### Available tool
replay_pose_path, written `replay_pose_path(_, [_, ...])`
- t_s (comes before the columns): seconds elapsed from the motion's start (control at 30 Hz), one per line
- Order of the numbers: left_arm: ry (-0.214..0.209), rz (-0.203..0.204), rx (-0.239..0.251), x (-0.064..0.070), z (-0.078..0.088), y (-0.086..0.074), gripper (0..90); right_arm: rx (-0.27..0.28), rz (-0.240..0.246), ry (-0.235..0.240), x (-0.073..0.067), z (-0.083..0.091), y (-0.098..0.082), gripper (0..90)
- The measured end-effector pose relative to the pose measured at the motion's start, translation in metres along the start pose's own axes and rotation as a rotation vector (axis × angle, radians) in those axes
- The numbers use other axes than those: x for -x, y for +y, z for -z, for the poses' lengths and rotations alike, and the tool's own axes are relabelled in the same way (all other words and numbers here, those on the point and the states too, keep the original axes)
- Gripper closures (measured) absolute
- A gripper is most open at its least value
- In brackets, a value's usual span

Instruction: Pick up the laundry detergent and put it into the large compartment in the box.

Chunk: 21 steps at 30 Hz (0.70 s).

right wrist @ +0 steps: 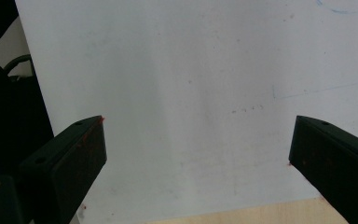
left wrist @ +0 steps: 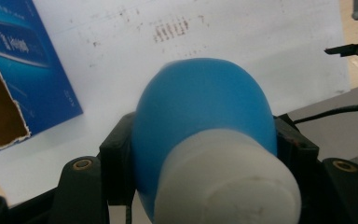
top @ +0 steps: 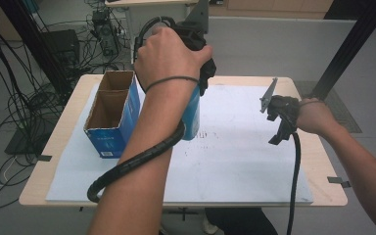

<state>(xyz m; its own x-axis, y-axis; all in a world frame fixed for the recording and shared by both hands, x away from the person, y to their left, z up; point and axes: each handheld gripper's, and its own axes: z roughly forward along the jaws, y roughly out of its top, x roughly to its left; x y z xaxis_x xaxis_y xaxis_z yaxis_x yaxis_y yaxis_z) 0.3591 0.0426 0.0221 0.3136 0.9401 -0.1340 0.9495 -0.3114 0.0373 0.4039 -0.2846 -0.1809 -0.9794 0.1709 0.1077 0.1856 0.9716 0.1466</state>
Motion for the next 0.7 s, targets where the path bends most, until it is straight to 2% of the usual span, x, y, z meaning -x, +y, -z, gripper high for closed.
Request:
replay_pose_path(0.27, [0.01,-0.012,0.006,-0.007,0.002,-0.001,37.5,-0.01,0.026,-0.013,-0.003,0.004,0.01,3.9])
replay_pose_path(0.43, [0.008,-0.016,0.011,-0.019,0.006,-0.003,37.5,-0.019,0.026,-0.016,-0.003,0.004,0.015,3.9])
replay_pose_path(0.7, [0.005,-0.003,0.026,-0.047,0.012,-0.002,37.5,-0.023,0.012,-0.018,-0.001,0.003,0.019,3.8])
